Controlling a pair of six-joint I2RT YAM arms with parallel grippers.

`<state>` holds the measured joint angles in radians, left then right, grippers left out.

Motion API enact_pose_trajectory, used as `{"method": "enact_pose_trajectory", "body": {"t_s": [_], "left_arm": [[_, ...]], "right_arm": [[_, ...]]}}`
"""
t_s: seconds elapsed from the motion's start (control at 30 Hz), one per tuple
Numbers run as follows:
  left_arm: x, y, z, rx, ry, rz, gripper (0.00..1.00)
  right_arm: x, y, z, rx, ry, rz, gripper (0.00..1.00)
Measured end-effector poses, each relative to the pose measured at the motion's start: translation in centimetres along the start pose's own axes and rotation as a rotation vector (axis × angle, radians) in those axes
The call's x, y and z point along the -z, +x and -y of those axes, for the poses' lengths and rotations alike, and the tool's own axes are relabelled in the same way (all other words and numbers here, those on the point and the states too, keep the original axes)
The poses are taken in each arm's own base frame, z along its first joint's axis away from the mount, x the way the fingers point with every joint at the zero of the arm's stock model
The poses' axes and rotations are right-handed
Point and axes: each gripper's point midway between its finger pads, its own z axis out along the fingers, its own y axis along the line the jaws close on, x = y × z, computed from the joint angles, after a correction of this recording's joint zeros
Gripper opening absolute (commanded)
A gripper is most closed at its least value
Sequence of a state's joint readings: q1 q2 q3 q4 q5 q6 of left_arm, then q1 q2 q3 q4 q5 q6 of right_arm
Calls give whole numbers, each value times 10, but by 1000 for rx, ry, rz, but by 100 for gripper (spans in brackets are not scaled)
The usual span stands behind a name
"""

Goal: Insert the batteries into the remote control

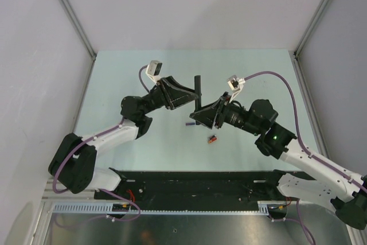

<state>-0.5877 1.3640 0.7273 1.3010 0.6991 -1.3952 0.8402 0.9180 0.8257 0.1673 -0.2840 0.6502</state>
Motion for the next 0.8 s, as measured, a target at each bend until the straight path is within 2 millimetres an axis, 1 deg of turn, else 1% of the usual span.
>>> {"method": "enact_pose_trajectory", "body": {"t_s": [0.03,0.07,0.1,0.2,0.3,0.4,0.5,0.57,0.63,0.7,0.8], "left_arm": [[0,-1,1,-6,3,1,62],[0,-1,1,-16,5,3,66],[0,-2,1,-13,4,8,70],[2,-7,-1,-14,-5,23,75],[5,-11,-5,-14,-16,35,79],[8,-17,-7,-23,-26,49,80],[10,-21,-9,-40,-32,56,77],[11,-20,-15,-56,-61,48,78],[13,-18,-25,-81,-122,38,80],[16,-16,-30,-108,-185,31,81],[22,-16,-27,-167,-256,36,81]], "right_arm": [[0,0,0,-1,1,-2,34],[0,1,0,-3,2,-4,31],[1,2,0,1,3,-9,30],[3,7,1,15,7,-33,30],[7,9,0,27,14,-51,30],[14,7,-4,43,21,-52,30],[19,1,-3,67,70,-54,30],[21,-6,-1,87,112,-50,30],[22,-11,2,112,166,-51,30],[23,-13,8,137,227,-66,29],[22,-8,21,170,319,-106,28]]}}
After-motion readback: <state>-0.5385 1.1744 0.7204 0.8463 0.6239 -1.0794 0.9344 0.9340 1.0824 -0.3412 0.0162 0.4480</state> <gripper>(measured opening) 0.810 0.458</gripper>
